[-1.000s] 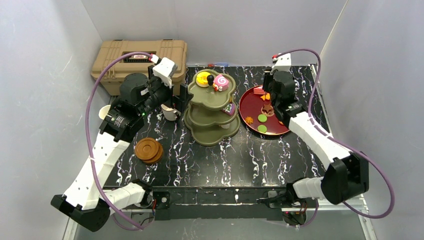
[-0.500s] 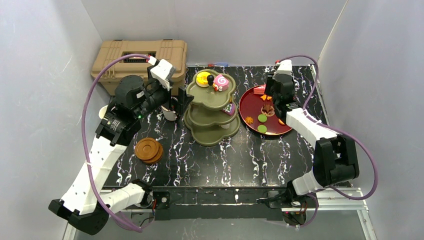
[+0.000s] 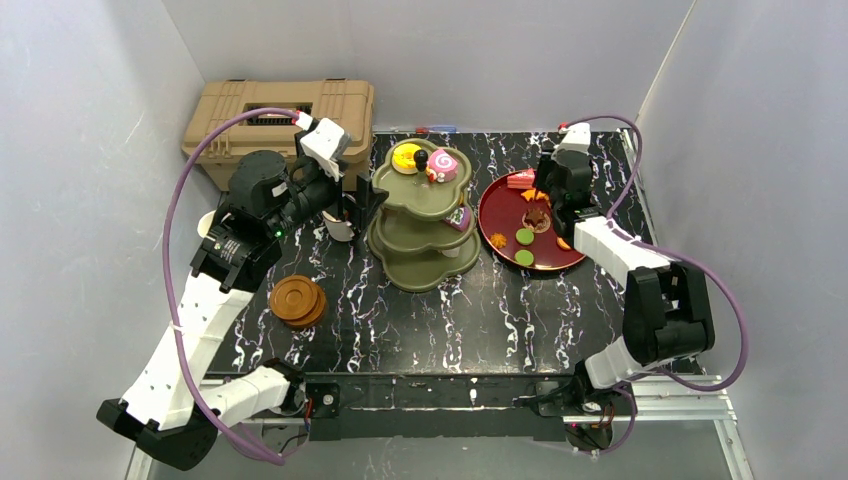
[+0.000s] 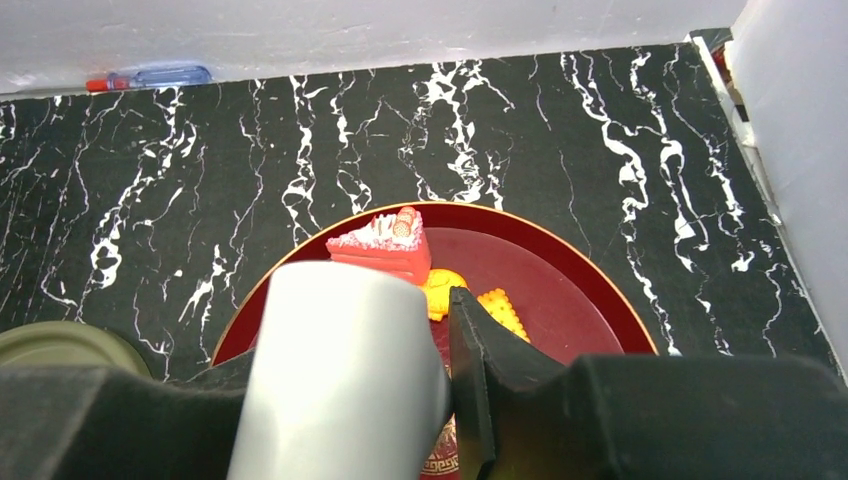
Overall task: Serve the afternoon tea
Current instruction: Pick up the desert from the tray.
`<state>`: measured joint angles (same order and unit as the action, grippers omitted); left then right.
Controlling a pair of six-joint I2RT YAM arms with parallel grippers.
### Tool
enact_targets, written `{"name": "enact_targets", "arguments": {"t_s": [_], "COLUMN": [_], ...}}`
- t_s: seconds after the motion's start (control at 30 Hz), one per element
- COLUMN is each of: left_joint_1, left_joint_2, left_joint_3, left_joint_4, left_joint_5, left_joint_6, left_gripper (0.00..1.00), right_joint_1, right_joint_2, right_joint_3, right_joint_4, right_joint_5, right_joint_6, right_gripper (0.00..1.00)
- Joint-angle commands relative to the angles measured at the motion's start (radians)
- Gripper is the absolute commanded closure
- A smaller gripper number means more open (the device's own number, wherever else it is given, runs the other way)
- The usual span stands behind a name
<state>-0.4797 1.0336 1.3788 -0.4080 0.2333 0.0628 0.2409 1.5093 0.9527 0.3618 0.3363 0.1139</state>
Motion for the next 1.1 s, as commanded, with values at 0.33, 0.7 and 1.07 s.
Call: {"name": "enact_targets", "arguments": {"t_s": [0.33,0.7,1.07], "left_joint_1": [0.004,0.004,0.004], "left_joint_2": [-0.017,-0.024,-0.021], "left_joint_3": [-0.003,-0.001,0.007], "left_joint_4": [0.030,0.032,0.037], "left_joint_5": [0.017,0.012,0.004], "left_joint_6": [0.005,0.006,0.011], "left_gripper": [0.02,0.02,0.02], "right_joint_1": [-0.014,-0.028,-0.032], "right_joint_2": [0.013,0.040,0.038], "right_joint_3": [-0.004,-0.042,-0.068], "right_joint_4": [0.120,0.201,0.205], "right_joint_5": [-0.021,-0.033,-0.058], "right_joint_6": [0.019,0.001,0.015], "right_gripper": [0.45,0.41,0.65]}}
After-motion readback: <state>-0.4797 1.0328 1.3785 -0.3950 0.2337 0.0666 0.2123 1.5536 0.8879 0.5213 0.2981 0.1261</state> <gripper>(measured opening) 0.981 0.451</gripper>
